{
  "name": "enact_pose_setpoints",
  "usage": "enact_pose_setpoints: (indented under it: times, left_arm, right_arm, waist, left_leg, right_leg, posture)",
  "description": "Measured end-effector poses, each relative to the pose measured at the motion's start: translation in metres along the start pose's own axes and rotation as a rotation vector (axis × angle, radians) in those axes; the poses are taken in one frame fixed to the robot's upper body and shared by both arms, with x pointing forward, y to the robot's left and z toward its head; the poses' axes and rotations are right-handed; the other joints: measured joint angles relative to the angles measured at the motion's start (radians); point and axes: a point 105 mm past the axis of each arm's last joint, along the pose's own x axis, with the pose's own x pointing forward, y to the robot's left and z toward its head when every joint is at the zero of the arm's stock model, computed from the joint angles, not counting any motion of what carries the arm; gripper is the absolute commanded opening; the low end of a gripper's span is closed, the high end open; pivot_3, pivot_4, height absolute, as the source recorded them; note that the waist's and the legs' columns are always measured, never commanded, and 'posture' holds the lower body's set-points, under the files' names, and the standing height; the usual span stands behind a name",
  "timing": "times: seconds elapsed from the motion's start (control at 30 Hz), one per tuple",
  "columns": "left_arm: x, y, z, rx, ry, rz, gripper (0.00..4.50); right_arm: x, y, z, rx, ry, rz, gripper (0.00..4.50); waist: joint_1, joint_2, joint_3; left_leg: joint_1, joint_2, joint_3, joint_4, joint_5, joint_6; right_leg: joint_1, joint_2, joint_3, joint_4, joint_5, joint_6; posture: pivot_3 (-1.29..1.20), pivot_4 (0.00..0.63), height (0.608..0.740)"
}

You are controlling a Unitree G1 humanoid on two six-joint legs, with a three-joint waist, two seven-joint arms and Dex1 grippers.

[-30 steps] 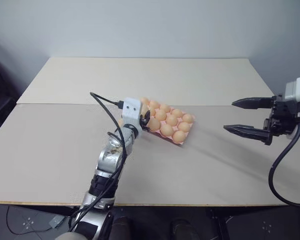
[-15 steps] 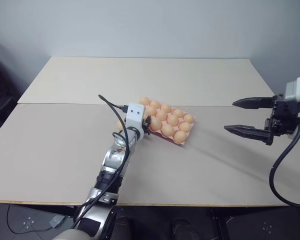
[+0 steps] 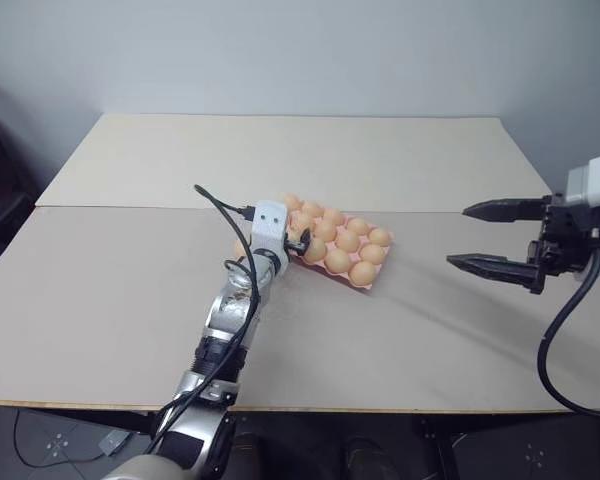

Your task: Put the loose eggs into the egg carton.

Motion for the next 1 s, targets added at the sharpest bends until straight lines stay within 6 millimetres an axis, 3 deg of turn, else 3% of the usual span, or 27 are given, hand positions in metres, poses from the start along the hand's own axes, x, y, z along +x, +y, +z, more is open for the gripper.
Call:
enact_pose_setpoints:
  times: [0.33,0.53,0.7,0.87,1.0]
  left_arm:
    - [-0.037,0.004,0.044,-0.022,-0.078,-0.074,4.47]
    - [-0.083,0.045,0.058,-0.074,0.013,-0.054,4.47]
    - [-0.135,0.090,0.051,-0.071,0.194,-0.119,4.47]
    - [-0.169,0.115,0.045,-0.049,0.316,-0.167,4.47]
    - [-0.187,0.123,0.062,-0.013,0.361,-0.240,4.47]
  right_arm:
    - [0.001,0.002,0.000,-0.003,0.002,0.006,4.50]
    - [0.001,0.002,0.000,-0.002,0.001,0.007,4.50]
    - [0.002,0.001,0.000,0.003,-0.005,0.007,4.50]
    - [0.005,-0.001,0.001,0.006,-0.022,0.012,4.50]
    - [0.007,-0.003,0.000,0.012,-0.025,0.016,4.50]
  waist:
    - [-0.005,0.000,0.000]
    - [-0.008,0.000,0.000]
    - [-0.014,0.000,0.000]
    - [-0.013,-0.002,0.001]
    - [-0.011,-0.002,0.001]
  left_leg:
    - [0.000,0.001,0.000,0.000,0.000,0.000]
    - [0.001,0.001,0.000,0.000,0.000,0.000]
    - [0.001,0.001,0.000,0.000,0.000,0.000]
    - [0.001,0.002,0.000,0.000,-0.001,0.001]
    - [0.001,0.001,0.000,-0.001,-0.004,0.006]
  right_leg:
    - [0.000,0.000,0.000,0.001,0.000,0.000]
    - [0.000,0.000,0.000,0.002,0.000,0.000]
    - [0.000,0.000,0.000,0.002,0.000,0.000]
    - [-0.001,0.001,0.000,0.002,0.000,0.000]
    - [-0.001,0.000,-0.001,0.001,-0.001,0.000]
  posture:
    - [0.00,0.150,0.740]
    - [0.00,0.150,0.740]
    - [0.00,0.150,0.740]
    - [0.00,0.150,0.740]
    - [0.00,0.150,0.740]
